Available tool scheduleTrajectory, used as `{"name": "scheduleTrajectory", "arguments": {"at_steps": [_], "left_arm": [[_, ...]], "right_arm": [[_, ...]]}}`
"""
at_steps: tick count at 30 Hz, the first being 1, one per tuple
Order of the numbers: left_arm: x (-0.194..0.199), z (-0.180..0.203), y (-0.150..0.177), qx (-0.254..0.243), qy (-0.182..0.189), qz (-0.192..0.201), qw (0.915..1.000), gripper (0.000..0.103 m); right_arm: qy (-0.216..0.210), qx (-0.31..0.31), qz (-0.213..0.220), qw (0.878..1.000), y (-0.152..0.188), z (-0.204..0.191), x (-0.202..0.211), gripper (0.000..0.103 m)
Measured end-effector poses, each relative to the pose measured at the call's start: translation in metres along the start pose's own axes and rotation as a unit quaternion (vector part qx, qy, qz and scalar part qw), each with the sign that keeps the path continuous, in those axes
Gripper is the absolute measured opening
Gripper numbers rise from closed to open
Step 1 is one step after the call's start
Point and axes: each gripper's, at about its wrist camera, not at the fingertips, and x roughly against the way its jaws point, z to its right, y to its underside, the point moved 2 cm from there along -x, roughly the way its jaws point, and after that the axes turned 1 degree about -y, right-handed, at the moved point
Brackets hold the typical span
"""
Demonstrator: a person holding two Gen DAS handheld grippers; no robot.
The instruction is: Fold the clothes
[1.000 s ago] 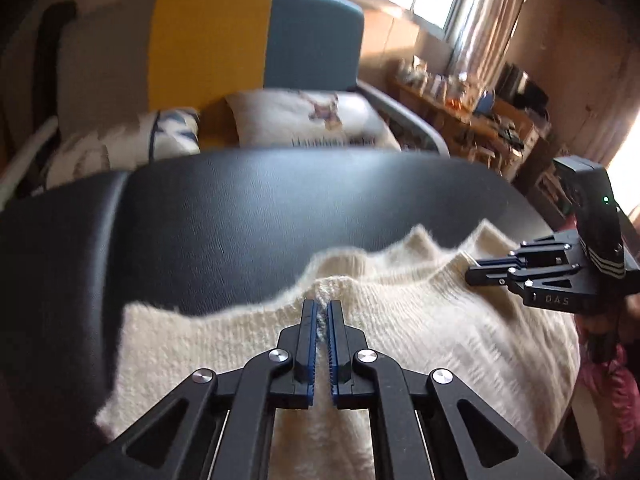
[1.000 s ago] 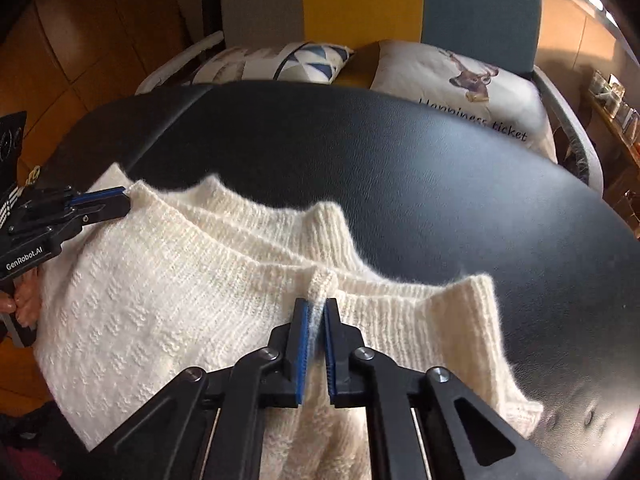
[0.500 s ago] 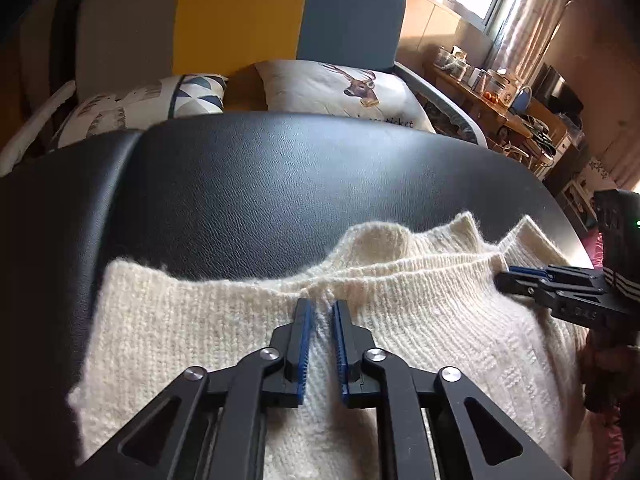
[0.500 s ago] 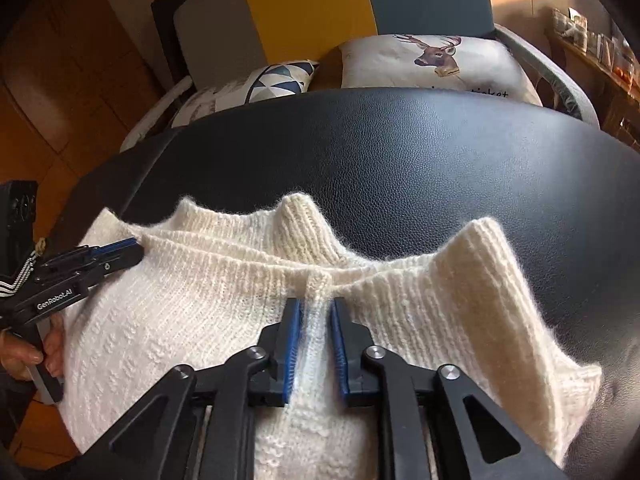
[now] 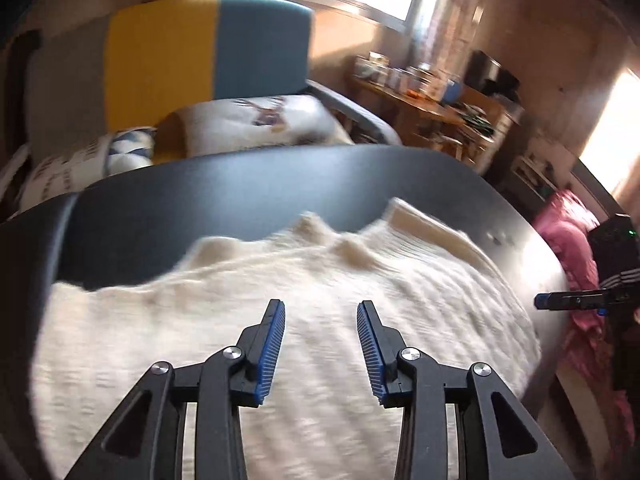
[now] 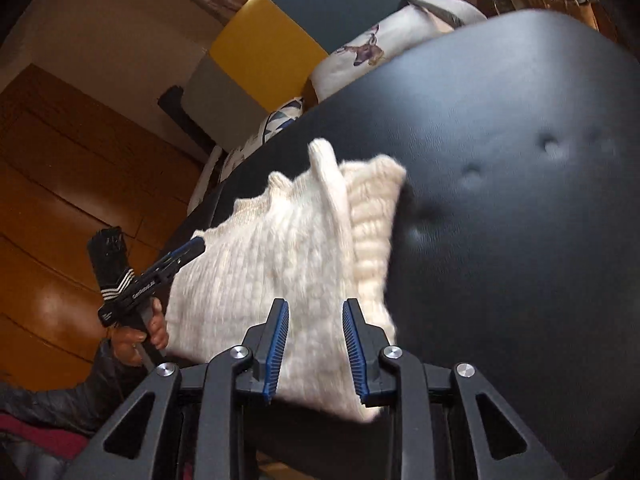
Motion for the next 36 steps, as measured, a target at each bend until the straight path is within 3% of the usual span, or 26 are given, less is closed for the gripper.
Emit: {"name": "scheduleTrajectory", "arguments": {"at_steps": [8, 10, 15, 18, 21, 23, 24, 25, 27, 28, 33, 36], "left_arm": [[-0.016, 0.067, -0.01, -0.078, 0.046, -0.015, 0.9958, 0.038], [-0.018, 0.079, -0.014, -0.097, 0.063, -0.016, 0.9932, 0.038], [-0.036, 0.094, -0.021, -0.121, 0.074, -0.039, 0.9891, 0.038], [-0.048, 0.09, -0.019, -0.118, 0.059, -0.055, 0.9897, 0.038], [-0.063, 0.084, -0.014, -0.113, 0.054, -0.084, 0.9885, 0.038], [-0.07, 0.087, -0.004, -0.134, 0.053, -0.1, 0.9845, 0.039], [-0.071, 0.091, 0.001, -0.15, 0.053, -0.101, 0.9821, 0.04], [-0.071, 0.095, 0.006, -0.166, 0.053, -0.103, 0.9793, 0.04], [-0.066, 0.098, 0.012, -0.184, 0.069, -0.115, 0.9737, 0.04], [-0.064, 0.098, 0.015, -0.183, 0.082, -0.122, 0.9721, 0.04], [-0.061, 0.093, 0.013, -0.158, 0.102, -0.123, 0.9743, 0.04], [-0.056, 0.083, -0.003, -0.105, 0.138, -0.125, 0.977, 0.04]], "right_arm": [[-0.094, -0.018, -0.041, 0.995, 0.011, 0.026, -0.023, 0.031], [-0.086, -0.006, -0.047, 0.995, 0.002, 0.028, -0.03, 0.031], [-0.113, 0.006, -0.058, 0.992, -0.023, 0.03, -0.045, 0.032], [-0.176, 0.013, -0.144, 0.974, -0.02, 0.022, -0.066, 0.032], [-0.232, 0.033, -0.245, 0.941, -0.003, 0.003, -0.08, 0.032], [-0.245, 0.048, -0.284, 0.926, 0.006, -0.008, -0.083, 0.032], [-0.247, 0.055, -0.304, 0.918, 0.01, -0.012, -0.085, 0.032], [-0.217, 0.063, -0.333, 0.915, 0.019, -0.01, -0.09, 0.032], [-0.153, 0.064, -0.389, 0.906, 0.04, 0.005, -0.098, 0.01], [-0.15, 0.063, -0.395, 0.904, 0.047, 0.012, -0.091, 0.008], [-0.133, 0.081, -0.35, 0.924, 0.055, 0.007, -0.076, 0.009], [-0.129, 0.071, -0.302, 0.942, 0.052, 0.006, -0.056, 0.028]]}}
